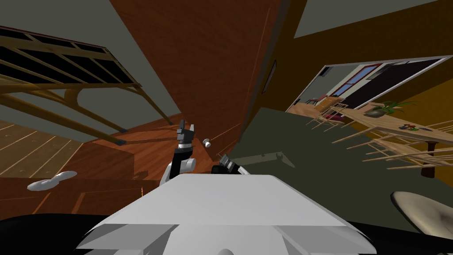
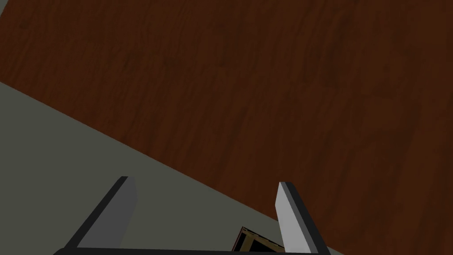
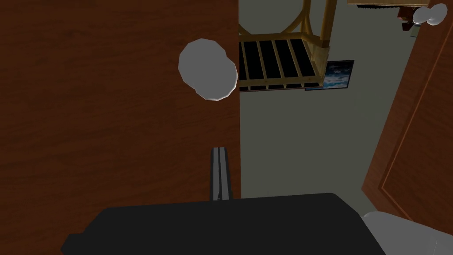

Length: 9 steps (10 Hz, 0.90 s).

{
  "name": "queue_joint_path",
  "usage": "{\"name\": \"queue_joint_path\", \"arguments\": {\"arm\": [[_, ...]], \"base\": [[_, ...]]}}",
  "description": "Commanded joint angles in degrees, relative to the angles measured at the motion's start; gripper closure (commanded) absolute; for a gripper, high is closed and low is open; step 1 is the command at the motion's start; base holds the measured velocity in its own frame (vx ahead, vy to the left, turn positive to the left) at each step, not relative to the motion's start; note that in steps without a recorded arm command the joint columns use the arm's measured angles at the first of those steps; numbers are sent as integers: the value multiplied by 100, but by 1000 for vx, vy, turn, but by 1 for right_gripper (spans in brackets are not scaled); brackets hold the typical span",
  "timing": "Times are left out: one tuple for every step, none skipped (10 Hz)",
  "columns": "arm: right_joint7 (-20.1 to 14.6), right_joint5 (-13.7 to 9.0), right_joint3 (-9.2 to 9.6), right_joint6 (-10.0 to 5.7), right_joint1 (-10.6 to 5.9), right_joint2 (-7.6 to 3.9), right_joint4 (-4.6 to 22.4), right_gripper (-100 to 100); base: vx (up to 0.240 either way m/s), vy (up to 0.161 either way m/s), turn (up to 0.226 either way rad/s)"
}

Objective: Push the door open

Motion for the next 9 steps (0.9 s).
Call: {"name": "queue_joint_path", "arguments": {"arm": [[0,0,0,0,2,-3,1,100],[0,0,0,0,2,-3,1,100],[0,0,0,0,2,-3,1,100],[0,0,0,0,2,-3,1,100],[86,-72,-180,44,22,-27,-6,-100],[104,-88,-218,53,26,-25,-7,-100],[162,-137,-340,82,40,-4,-12,-100],[201,-169,-420,102,49,20,-15,-100],[251,-211,-525,127,60,68,-19,-100]], "base": [[-20,-27,1],[-13,-18,0],[-6,-8,0],[0,0,0],[-37,149,-186],[-29,217,-172],[-44,243,-202],[-58,253,-161],[-66,248,-147]]}}
